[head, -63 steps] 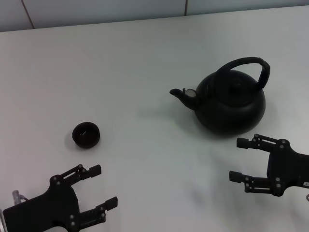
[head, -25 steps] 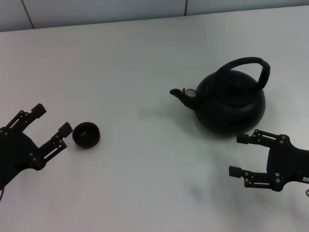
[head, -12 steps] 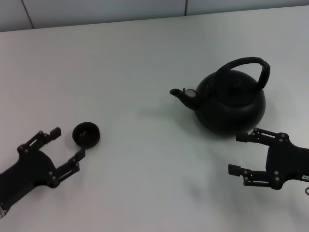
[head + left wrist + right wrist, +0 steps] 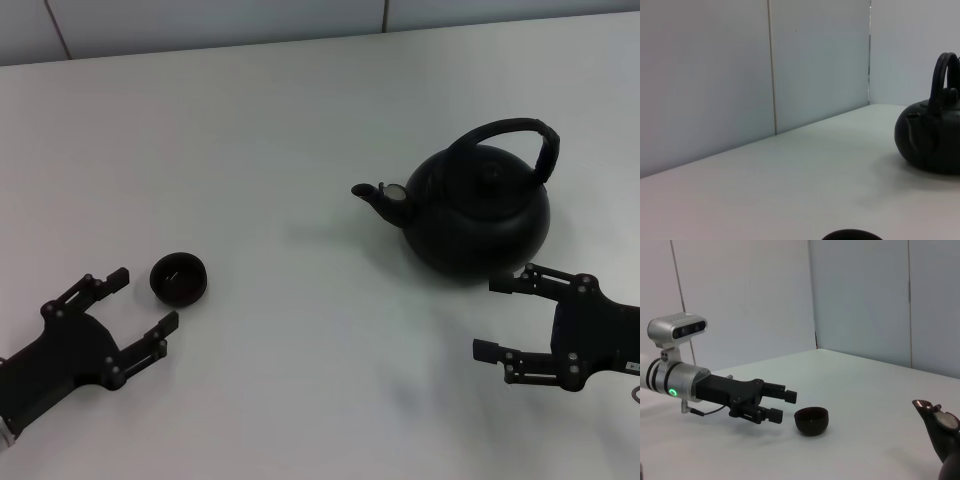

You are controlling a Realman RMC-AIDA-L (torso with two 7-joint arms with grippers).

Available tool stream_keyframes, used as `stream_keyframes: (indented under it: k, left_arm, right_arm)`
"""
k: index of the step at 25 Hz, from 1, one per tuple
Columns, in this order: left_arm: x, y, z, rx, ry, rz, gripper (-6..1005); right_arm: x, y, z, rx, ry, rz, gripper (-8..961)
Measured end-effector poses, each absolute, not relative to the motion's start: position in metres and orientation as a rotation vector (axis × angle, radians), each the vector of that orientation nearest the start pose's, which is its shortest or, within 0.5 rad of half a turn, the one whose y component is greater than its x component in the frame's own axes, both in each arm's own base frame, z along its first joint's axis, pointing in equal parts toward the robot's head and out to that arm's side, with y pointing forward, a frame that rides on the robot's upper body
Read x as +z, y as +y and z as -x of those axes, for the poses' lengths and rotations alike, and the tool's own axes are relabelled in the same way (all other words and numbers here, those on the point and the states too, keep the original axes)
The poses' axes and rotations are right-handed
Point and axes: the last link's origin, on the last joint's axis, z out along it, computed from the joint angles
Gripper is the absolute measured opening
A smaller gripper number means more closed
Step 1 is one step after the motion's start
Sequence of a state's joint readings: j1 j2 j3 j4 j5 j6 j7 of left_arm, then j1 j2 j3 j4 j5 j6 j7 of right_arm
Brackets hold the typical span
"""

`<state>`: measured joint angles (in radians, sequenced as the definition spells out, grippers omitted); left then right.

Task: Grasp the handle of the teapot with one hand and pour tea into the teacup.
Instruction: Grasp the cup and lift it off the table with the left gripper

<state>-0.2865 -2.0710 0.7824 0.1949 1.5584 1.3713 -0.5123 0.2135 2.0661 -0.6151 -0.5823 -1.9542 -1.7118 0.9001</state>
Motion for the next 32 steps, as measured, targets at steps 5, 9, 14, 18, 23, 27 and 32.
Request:
stream_keyframes:
  k: [5, 9, 14, 18, 23, 27, 32]
  left_arm:
    - [-0.055, 0.248, 0.34, -0.652, -0.393, 2.363, 798]
    - [-0.061, 0.256, 0.338, -0.623, -0.409, 2.373, 798]
    - [-0.066, 0.263, 0.336, -0.6, -0.42, 2.381, 797]
    - [-0.069, 0.269, 0.333, -0.586, -0.418, 2.388, 797]
    - [-0.072, 0.274, 0.329, -0.585, -0.414, 2.397, 797]
    - [-0.073, 0.274, 0.328, -0.588, -0.415, 2.4, 797]
    - [-0.074, 0.274, 0.328, -0.588, -0.421, 2.4, 797]
  right_arm:
    - [0.006, 0.219, -0.339, 0.733, 0.417, 2.612, 817]
    - [0.006, 0.219, -0.338, 0.736, 0.417, 2.613, 817]
    - [0.007, 0.219, -0.338, 0.741, 0.419, 2.613, 817]
    - [0.007, 0.219, -0.338, 0.741, 0.419, 2.612, 818]
    - [0.007, 0.218, -0.338, 0.741, 0.419, 2.612, 818]
    - [0.007, 0.218, -0.338, 0.741, 0.417, 2.612, 818]
    - [0.008, 0.219, -0.338, 0.74, 0.414, 2.613, 818]
